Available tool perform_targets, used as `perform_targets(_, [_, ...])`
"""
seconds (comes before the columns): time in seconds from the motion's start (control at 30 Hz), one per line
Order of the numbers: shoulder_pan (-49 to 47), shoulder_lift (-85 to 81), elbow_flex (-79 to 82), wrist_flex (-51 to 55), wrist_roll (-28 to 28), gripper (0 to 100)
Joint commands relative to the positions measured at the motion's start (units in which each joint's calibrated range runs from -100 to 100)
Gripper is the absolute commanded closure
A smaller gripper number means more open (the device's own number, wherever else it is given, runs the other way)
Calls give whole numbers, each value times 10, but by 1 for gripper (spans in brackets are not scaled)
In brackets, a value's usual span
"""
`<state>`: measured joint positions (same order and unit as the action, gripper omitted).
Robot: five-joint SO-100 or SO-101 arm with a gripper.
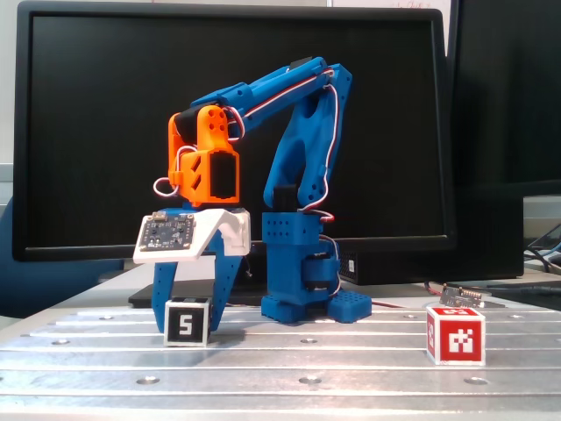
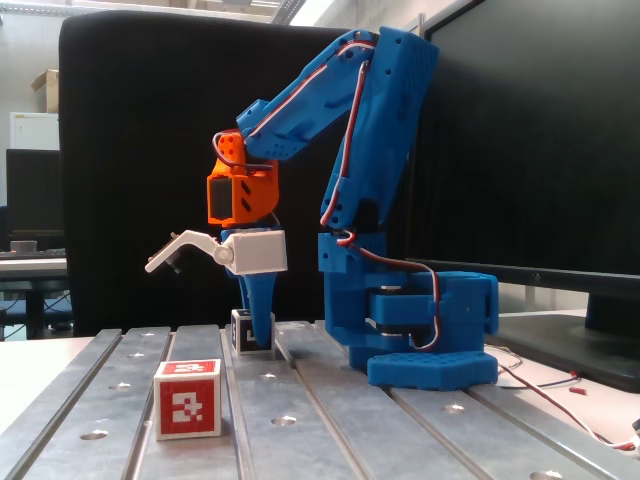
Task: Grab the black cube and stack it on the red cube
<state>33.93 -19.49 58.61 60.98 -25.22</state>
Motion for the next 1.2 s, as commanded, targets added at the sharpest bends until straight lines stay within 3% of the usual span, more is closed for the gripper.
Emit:
perform_targets(0.0, [1, -5, -8, -2, 0, 86])
perform_targets(0.33, [-13, -4, -35, 12, 0, 87])
perform_targets(0.67, [-62, 0, -219, 189, -7, 87])
perform_targets(0.9, [-120, -7, -254, 266, -61, 87])
perform_targets(1.17, [-222, -8, -274, 271, -130, 87])
